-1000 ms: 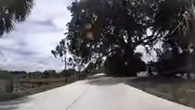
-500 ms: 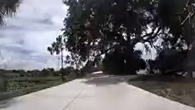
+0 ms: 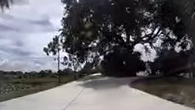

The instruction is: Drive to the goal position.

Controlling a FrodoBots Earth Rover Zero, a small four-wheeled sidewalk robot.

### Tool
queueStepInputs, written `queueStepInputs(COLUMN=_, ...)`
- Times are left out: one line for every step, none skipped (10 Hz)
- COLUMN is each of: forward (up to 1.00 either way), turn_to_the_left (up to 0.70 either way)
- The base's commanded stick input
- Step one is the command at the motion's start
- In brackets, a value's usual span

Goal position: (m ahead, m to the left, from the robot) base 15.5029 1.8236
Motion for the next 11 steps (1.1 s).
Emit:
queueStepInputs(forward=0.85, turn_to_the_left=0.00)
queueStepInputs(forward=0.85, turn_to_the_left=0.00)
queueStepInputs(forward=0.85, turn_to_the_left=0.00)
queueStepInputs(forward=0.85, turn_to_the_left=0.01)
queueStepInputs(forward=0.85, turn_to_the_left=0.13)
queueStepInputs(forward=0.85, turn_to_the_left=0.24)
queueStepInputs(forward=0.85, turn_to_the_left=0.33)
queueStepInputs(forward=0.85, turn_to_the_left=0.28)
queueStepInputs(forward=0.85, turn_to_the_left=0.00)
queueStepInputs(forward=0.85, turn_to_the_left=0.00)
queueStepInputs(forward=0.85, turn_to_the_left=0.00)
